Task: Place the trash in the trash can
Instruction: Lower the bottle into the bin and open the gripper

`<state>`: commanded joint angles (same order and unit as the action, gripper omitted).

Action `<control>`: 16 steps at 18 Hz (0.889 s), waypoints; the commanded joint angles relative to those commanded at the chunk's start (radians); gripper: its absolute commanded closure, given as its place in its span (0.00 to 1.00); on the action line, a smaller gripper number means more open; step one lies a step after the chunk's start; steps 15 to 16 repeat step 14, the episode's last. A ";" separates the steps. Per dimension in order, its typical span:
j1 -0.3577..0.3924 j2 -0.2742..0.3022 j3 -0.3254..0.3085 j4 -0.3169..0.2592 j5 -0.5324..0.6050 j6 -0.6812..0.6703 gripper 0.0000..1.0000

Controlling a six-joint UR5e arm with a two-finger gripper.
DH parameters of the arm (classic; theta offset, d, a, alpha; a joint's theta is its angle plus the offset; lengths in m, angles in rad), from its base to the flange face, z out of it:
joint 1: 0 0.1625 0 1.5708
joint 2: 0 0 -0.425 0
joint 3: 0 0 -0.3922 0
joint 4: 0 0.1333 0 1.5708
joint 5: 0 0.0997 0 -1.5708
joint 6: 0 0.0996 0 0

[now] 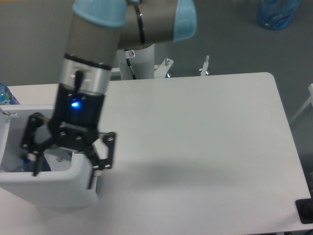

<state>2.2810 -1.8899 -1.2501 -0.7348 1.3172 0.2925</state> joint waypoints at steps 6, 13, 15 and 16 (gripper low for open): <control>0.015 0.032 -0.057 -0.063 0.335 0.293 0.00; 0.097 0.112 -0.158 -0.129 0.367 0.507 0.00; 0.103 0.117 -0.163 -0.132 0.367 0.510 0.00; 0.103 0.117 -0.163 -0.132 0.367 0.510 0.00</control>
